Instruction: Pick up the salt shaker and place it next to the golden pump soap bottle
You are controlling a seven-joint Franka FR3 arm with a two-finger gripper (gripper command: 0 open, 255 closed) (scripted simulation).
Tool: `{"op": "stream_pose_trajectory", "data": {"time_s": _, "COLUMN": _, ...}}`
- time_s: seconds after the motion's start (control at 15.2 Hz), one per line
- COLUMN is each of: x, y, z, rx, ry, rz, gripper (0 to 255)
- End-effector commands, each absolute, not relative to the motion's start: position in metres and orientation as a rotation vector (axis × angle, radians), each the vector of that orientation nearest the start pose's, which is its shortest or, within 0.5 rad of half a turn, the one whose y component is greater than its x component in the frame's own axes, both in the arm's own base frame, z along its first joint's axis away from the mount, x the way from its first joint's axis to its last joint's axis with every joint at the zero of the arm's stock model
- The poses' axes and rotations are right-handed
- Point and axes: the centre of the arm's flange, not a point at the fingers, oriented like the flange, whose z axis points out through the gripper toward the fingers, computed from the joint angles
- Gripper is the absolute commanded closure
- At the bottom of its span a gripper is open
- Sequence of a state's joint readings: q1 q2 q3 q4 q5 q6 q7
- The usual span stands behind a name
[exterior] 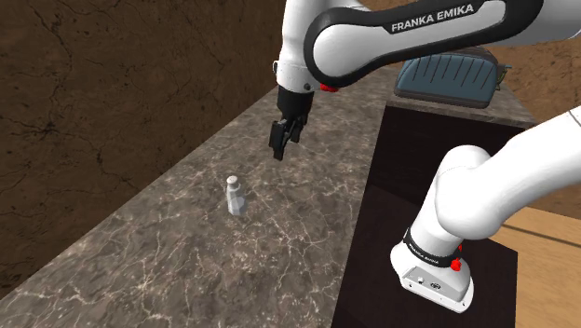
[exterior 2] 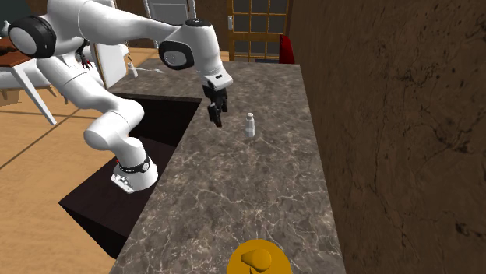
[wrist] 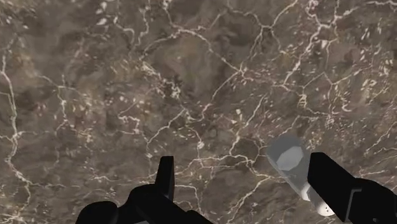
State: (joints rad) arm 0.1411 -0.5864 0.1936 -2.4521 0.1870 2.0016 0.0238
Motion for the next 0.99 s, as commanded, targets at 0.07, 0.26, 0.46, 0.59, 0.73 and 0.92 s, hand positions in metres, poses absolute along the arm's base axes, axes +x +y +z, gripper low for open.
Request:
{"op": "stream_pose_trajectory", "data": {"time_s": 0.07, "x": 0.374, "y": 0.175, "z": 0.494, "rx": -2.999, "ry": -0.376, "rz": -0.228, "gripper": 0}}
{"op": "stream_pose_trajectory", "data": {"time_s": 0.26, "x": 0.383, "y": 0.205, "z": 0.479, "rx": -2.968, "ry": -0.418, "rz": -0.272, "gripper": 0}}
{"op": "stream_pose_trajectory", "data": {"time_s": 0.46, "x": 0.392, "y": 0.236, "z": 0.465, "rx": -2.937, "ry": -0.459, "rz": -0.315, "gripper": 0}}
{"op": "stream_pose_trajectory", "data": {"time_s": 0.59, "x": 0.395, "y": 0.248, "z": 0.46, "rx": -2.925, "ry": -0.475, "rz": -0.331, "gripper": 0}}
{"op": "stream_pose_trajectory", "data": {"time_s": 0.73, "x": 0.398, "y": 0.25, "z": 0.45, "rx": -2.925, "ry": -0.475, "rz": -0.331, "gripper": 0}}
{"op": "stream_pose_trajectory", "data": {"time_s": 0.92, "x": 0.401, "y": 0.253, "z": 0.435, "rx": -2.925, "ry": -0.475, "rz": -0.331, "gripper": 0}}
